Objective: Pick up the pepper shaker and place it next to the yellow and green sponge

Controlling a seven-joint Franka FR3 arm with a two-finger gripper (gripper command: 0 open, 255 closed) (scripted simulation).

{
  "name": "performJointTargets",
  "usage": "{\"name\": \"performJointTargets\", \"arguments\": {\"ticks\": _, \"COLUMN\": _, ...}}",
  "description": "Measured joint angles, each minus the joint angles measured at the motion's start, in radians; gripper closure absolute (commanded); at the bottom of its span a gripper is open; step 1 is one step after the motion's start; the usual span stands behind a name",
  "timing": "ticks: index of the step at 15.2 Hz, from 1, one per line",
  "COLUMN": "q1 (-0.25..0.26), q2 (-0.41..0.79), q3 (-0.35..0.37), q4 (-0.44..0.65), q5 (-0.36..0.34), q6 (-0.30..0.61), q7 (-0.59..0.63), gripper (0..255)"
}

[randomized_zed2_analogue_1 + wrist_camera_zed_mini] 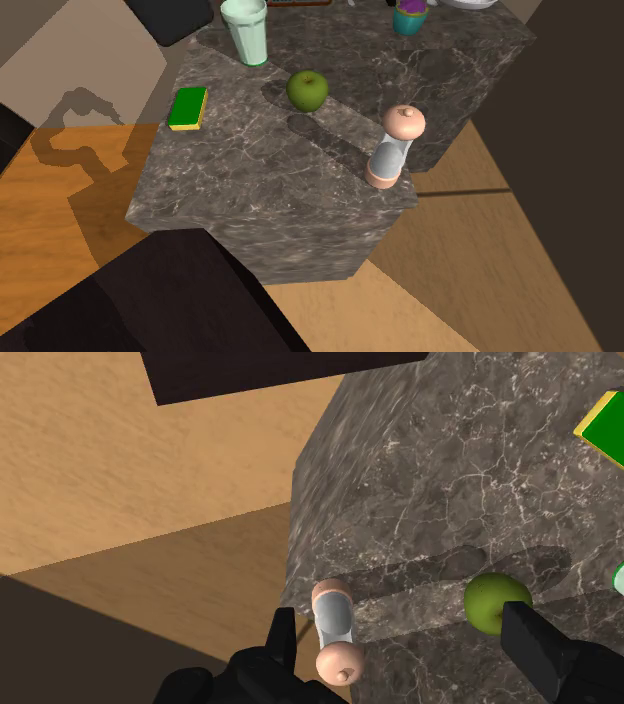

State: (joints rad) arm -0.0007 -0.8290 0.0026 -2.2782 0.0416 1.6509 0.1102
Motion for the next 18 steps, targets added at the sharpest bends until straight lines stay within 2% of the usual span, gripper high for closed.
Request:
{"name": "performJointTargets", "arguments": {"ticks": 2, "q1": 0.001, "q2": 0.017, "q3": -0.004, "q4": 0.003, "q5": -0.001, "q6": 0.01, "q7": -0.006, "gripper": 0}}
{"name": "performJointTargets", "arguments": {"ticks": 6, "q1": 0.004, "q2": 0.127, "q3": -0.032, "q4": 0.003, "q5": -0.002, "q6": 0.089, "q7": -0.049, "gripper": 0}}
{"name": "performJointTargets", "arguments": {"ticks": 12, "q1": 0.017, "q2": 0.346, "q3": -0.065, "q4": 0.065, "q5": 0.01, "q6": 0.194, "q7": -0.111, "gripper": 0}}
{"name": "performJointTargets", "arguments": {"ticks": 18, "q1": 0.025, "q2": 0.585, "q3": -0.099, "q4": 0.177, "q5": 0.036, "q6": 0.266, "q7": -0.188, "gripper": 0}}
